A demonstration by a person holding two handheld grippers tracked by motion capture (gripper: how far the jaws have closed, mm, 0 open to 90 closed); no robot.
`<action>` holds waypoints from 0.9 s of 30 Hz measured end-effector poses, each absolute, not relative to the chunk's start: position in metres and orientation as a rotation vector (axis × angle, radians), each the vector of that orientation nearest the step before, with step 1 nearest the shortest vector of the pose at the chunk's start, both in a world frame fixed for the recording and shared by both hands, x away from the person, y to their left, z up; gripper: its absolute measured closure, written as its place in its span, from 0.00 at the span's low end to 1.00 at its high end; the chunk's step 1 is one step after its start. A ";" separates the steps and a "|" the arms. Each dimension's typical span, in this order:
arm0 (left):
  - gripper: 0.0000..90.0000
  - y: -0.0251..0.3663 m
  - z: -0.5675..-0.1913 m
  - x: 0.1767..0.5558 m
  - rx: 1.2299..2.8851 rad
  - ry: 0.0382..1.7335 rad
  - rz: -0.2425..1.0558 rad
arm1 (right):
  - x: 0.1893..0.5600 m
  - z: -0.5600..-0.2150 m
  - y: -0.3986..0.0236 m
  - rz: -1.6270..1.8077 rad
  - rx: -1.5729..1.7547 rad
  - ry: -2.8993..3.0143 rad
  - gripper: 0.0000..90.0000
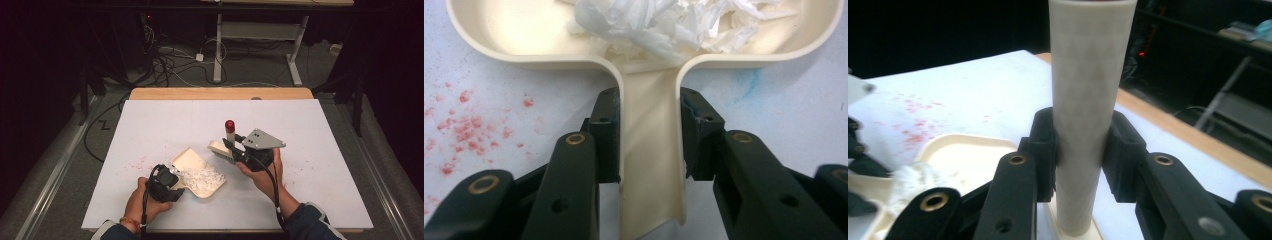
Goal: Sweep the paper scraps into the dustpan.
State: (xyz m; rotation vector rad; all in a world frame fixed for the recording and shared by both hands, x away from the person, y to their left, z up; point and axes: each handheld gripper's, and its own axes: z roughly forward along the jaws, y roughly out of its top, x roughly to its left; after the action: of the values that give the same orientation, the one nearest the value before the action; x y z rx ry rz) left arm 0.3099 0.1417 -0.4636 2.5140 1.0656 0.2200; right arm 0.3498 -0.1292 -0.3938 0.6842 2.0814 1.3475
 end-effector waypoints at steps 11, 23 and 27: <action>0.70 0.141 -0.463 0.310 2.516 1.066 0.224 | 0.326 -0.386 -0.090 1.439 0.557 2.188 0.78; 0.70 0.141 -0.463 0.310 2.516 1.066 0.227 | 0.336 -0.362 -0.113 1.461 0.616 2.046 0.78; 0.70 0.140 -0.463 0.310 2.518 1.065 0.230 | 0.340 -0.364 -0.126 1.394 0.642 2.011 0.78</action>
State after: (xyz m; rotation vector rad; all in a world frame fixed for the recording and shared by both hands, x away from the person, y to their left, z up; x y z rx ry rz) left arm 0.3100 0.1405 -0.4633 2.5181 1.0654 0.2305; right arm 0.3398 -0.1256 -0.3641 0.6425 2.0108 1.3939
